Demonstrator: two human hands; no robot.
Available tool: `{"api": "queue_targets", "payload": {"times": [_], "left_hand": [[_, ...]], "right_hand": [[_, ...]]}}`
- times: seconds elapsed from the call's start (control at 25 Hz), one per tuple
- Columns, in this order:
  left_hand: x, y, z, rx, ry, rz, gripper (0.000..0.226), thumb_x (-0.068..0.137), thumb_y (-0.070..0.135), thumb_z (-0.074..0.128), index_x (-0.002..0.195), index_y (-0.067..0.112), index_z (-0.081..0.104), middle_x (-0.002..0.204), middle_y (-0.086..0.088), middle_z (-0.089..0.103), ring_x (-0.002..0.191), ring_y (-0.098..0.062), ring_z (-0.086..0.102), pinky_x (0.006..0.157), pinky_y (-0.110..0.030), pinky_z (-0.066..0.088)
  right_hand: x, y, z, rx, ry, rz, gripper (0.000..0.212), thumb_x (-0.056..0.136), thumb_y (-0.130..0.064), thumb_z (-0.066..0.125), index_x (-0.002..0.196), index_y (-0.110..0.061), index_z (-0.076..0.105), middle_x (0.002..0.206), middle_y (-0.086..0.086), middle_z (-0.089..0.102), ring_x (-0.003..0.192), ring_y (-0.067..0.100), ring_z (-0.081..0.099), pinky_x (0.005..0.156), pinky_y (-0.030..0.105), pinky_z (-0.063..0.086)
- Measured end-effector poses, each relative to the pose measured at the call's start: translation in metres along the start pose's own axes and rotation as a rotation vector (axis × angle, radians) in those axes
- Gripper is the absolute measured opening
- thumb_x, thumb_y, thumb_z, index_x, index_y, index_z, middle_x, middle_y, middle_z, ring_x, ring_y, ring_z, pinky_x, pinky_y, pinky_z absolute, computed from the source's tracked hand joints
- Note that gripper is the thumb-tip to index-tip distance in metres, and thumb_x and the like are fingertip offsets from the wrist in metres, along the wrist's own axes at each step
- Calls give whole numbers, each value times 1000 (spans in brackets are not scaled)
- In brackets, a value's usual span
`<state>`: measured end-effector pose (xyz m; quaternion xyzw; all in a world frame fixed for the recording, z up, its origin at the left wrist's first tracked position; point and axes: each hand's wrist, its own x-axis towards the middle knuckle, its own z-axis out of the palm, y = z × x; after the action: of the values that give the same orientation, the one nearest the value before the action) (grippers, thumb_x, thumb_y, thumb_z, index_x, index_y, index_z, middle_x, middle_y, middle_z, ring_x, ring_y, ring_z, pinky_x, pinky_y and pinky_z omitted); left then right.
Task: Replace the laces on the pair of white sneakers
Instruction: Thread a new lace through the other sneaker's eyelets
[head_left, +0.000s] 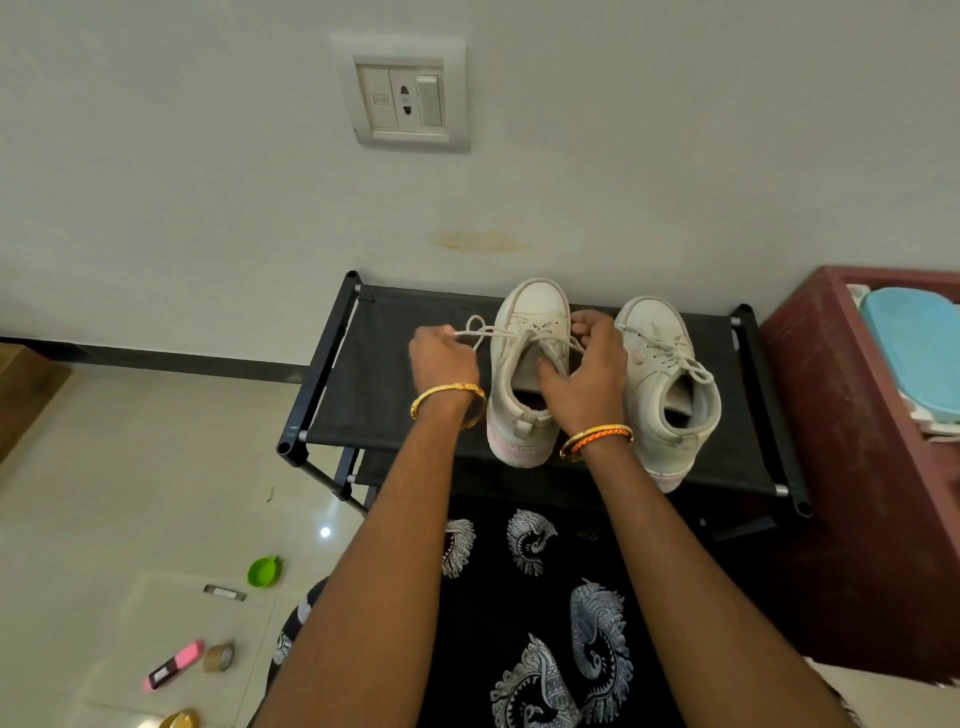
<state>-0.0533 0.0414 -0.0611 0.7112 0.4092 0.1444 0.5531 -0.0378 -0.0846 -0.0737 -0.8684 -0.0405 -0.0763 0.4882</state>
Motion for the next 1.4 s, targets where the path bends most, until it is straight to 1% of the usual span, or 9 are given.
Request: {"api": "queue_targets", "payload": {"times": [0.16, 0.32, 0.44, 0.52, 0.6, 0.72, 1.12, 1.24, 1.4], "left_hand": [[5, -6, -29, -143, 329, -283, 30, 96, 8, 43, 124, -3, 49, 128, -18, 52, 112, -31, 56, 84, -29, 44], [2, -11, -38, -277, 454, -376, 29, 98, 11, 42, 125, 1, 46, 131, -17, 46, 116, -31, 52, 88, -33, 43], [-10, -7, -28, 116, 364, -19, 41, 95, 24, 51, 131, 8, 41, 135, -17, 37, 123, -31, 38, 95, -42, 42], [-13, -7, -15, 358, 147, 336, 44, 93, 28, 54, 134, 17, 44, 132, -13, 42, 124, -30, 34, 95, -45, 41], [-17, -9, -2, 433, -103, 493, 32, 94, 26, 53, 126, 19, 58, 125, -9, 53, 123, -28, 33, 95, -45, 41], [-15, -12, 4, 384, -182, 455, 25, 94, 25, 55, 113, 14, 66, 120, -8, 57, 119, -25, 36, 93, -41, 44], [-1, -23, -14, 399, 27, 200, 18, 87, 32, 56, 90, 18, 68, 114, -7, 55, 103, -27, 54, 93, -51, 43], [6, -28, -30, 401, 107, 84, 17, 84, 36, 57, 82, 21, 65, 111, -8, 56, 105, -28, 53, 97, -49, 38], [6, -36, -31, 538, 150, 91, 22, 82, 34, 56, 79, 14, 64, 105, -8, 57, 100, -27, 53, 92, -44, 34]], "right_hand": [[-11, 5, -6, -65, 60, -53, 42, 72, -14, 71, 110, -9, 56, 116, 12, 51, 106, 25, 45, 86, 21, 29], [-17, 4, -6, -68, 100, -65, 38, 74, -17, 72, 108, -10, 56, 113, 11, 48, 99, 21, 45, 81, 26, 38], [-16, 3, -9, 64, 32, 48, 43, 74, -17, 73, 109, -13, 48, 102, 3, 45, 81, 14, 48, 70, 22, 44], [-13, 3, -10, 69, -28, 108, 36, 75, -17, 71, 103, -14, 49, 99, 3, 47, 76, 12, 48, 64, 16, 41], [-10, 4, -11, 27, -82, 116, 24, 76, -16, 68, 95, -12, 54, 98, 6, 50, 73, 11, 47, 63, 16, 37], [-9, 7, -10, 52, -123, 120, 17, 77, -16, 65, 89, -15, 53, 92, 9, 55, 66, 8, 46, 58, 16, 36], [-10, 8, -12, 99, -130, 138, 14, 79, -14, 64, 89, -14, 54, 78, 6, 54, 64, 13, 49, 57, 18, 39], [-10, 9, -10, 93, -137, 138, 14, 78, -16, 65, 87, -17, 54, 79, 7, 55, 66, 15, 50, 61, 23, 40], [-8, 9, -8, 6, -123, 135, 13, 79, -16, 62, 86, -17, 52, 81, 10, 56, 67, 17, 50, 58, 24, 38]]}}
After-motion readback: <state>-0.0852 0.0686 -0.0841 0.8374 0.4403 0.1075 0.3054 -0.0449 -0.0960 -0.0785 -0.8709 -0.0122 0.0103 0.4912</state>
